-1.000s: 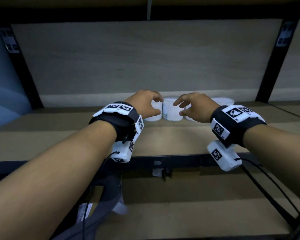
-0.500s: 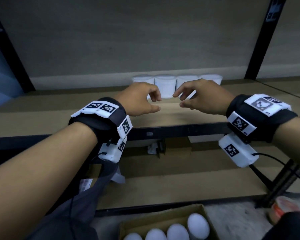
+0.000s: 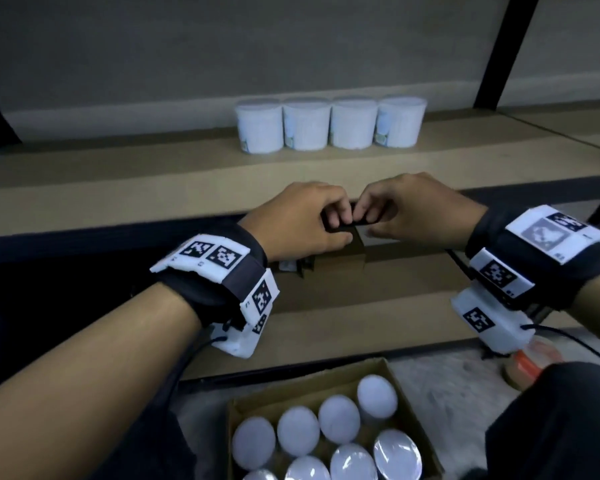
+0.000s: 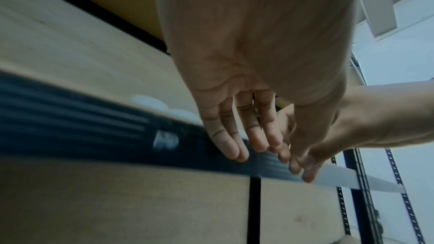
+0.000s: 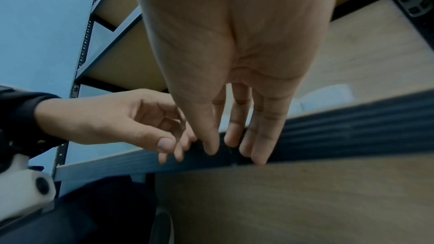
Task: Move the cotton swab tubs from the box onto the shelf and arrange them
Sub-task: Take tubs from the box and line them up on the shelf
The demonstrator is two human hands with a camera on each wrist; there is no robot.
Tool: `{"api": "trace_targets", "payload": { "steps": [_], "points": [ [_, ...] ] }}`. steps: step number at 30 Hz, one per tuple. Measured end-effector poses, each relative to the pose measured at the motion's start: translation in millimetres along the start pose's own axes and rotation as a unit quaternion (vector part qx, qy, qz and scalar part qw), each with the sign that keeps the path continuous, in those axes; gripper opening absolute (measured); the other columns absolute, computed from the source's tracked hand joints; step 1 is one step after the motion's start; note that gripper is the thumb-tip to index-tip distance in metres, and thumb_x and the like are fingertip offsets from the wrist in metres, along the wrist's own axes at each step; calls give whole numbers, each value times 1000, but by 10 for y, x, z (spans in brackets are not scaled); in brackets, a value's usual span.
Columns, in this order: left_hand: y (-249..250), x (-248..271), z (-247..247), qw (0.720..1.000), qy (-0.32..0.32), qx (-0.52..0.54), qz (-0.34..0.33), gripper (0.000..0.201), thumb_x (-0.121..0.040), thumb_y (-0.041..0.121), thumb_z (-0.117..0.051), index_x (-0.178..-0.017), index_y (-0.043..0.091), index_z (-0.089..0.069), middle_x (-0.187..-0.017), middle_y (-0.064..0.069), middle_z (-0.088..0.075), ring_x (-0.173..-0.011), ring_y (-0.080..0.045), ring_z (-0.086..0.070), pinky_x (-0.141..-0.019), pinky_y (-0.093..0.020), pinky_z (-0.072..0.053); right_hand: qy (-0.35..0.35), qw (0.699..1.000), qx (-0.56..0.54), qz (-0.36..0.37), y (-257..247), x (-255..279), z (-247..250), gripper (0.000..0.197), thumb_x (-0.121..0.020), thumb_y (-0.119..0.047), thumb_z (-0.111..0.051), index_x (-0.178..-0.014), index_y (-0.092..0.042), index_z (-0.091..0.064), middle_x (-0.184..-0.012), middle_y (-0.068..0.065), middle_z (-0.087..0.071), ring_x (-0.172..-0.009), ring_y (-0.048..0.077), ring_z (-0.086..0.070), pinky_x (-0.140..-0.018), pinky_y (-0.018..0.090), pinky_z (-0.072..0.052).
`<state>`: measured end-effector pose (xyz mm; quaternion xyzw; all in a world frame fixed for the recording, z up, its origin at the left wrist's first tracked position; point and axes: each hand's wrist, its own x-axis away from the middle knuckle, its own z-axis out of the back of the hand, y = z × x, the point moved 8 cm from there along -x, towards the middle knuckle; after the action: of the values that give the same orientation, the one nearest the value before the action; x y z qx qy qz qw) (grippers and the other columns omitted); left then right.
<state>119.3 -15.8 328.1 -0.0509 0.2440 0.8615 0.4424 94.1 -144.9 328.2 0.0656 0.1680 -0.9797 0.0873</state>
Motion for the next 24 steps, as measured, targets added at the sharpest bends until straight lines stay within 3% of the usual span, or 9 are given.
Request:
{"api": "trace_targets", "payload": {
  "steps": [5,9,12,14,21,24],
  "points": [
    [-211,135,-779,999,-39,18,21,23,-80,34,-76,-97,20,-70,-90,9,-65,-69,5,-53,-71,-18,-49,-53,998,22,-31,400,263,-636,24,-78,-21,-76,-99,-31,-69,-92,-11,-67,-83,7,-63,-78,23,-50],
    [-488,229,-1434,993,-106,13,58,36,-80,39,-75,-110,22,-66,-107,8,-62,-83,-1,-52,-70,-13,-41,-97,993,33,-66,771,379,-1183,26,-78,-25,-77,-103,-27,-69,-97,-9,-65,-87,8,-60,-76,19,-43],
    [-676,281,-1864,983,-154,31,94,43,-76,44,-76,-111,22,-65,-109,6,-61,-94,-7,-57,-83,-26,-51,-124,988,15,-95,995,430,-1523,28,-77,-26,-78,-103,-27,-68,-96,-8,-64,-81,7,-56,-76,20,-42],
    [-779,334,-2126,976,-183,34,115,48,-75,47,-76,-113,22,-64,-109,5,-59,-100,-10,-57,-89,-31,-51,-143,983,2,-116,1140,487,-1740,30,-78,-27,-78,-105,-29,-66,-97,-8,-63,-78,7,-54,-76,21,-44],
    [-987,549,-2869,952,-238,71,179,50,-70,45,-81,-109,22,-61,-110,6,-56,-98,-10,-55,-82,-26,-48,-209,963,-28,-167,1480,664,-2527,45,-75,-29,-76,-116,-32,-58,-109,-1,-58,-87,15,-56,-74,27,-47],
    [-1067,700,-3226,937,-269,84,207,52,-65,45,-82,-106,23,-59,-108,4,-55,-96,-14,-56,-84,-33,-52,-260,949,-18,-176,1540,740,-2873,56,-73,-29,-79,-123,-29,-53,-117,5,-52,-100,24,-58,-80,33,-51]
  ]
}}
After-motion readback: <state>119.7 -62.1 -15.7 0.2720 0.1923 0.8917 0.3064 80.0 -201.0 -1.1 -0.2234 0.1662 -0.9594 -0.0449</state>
